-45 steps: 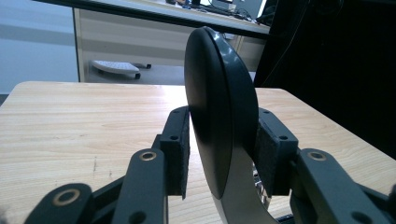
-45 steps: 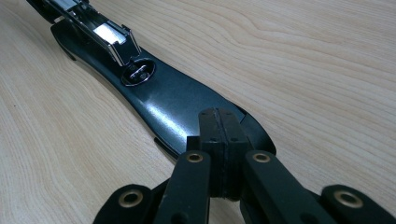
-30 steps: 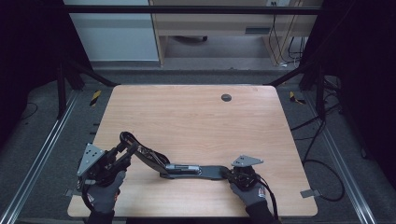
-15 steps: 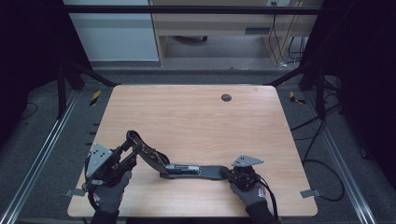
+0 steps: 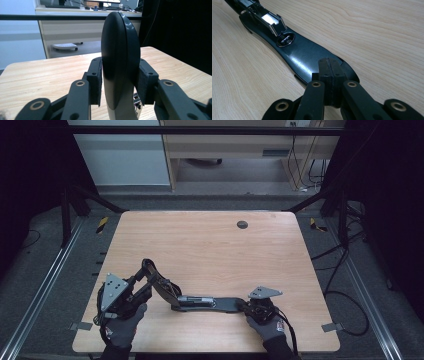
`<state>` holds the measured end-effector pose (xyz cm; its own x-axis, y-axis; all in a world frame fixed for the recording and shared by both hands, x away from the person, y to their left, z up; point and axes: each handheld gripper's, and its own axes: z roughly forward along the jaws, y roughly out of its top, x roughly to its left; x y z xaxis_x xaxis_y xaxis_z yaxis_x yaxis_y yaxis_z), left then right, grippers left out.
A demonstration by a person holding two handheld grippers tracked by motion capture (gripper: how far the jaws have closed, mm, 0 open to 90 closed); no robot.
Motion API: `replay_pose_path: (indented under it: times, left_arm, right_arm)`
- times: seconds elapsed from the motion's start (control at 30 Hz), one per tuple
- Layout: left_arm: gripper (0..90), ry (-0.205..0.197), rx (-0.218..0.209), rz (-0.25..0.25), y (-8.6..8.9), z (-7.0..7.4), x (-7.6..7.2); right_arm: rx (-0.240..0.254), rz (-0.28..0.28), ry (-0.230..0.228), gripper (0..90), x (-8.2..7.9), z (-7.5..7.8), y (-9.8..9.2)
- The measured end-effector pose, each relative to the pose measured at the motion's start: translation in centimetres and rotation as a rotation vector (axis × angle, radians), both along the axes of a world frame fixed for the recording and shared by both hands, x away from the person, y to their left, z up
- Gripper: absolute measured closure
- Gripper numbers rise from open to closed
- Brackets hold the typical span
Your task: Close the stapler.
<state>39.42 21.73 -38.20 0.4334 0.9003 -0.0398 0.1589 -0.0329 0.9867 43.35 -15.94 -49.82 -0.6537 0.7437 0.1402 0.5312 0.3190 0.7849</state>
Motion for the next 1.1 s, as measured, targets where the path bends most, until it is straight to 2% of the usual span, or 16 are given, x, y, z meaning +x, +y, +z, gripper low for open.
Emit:
replay_pose_path:
  times: [0.2,0.8,1.1]
  left_arm:
    - [61.1,-0.014,0.027,0.003,-0.8,0.2,-0.1]
    - [61.2,-0.022,0.051,0.001,-2.2,0.5,0.1]
    - [61.1,-0.034,0.084,0.0,-3.0,0.6,0.0]
  right_arm:
    - [0.001,-0.001,0.0,90.0,0.0,0.0,0.0]
    - [0.001,-0.001,-0.003,90.0,0.0,0.0,0.0]
    - [0.001,-0.001,-0.003,90.0,0.0,0.0,0.0]
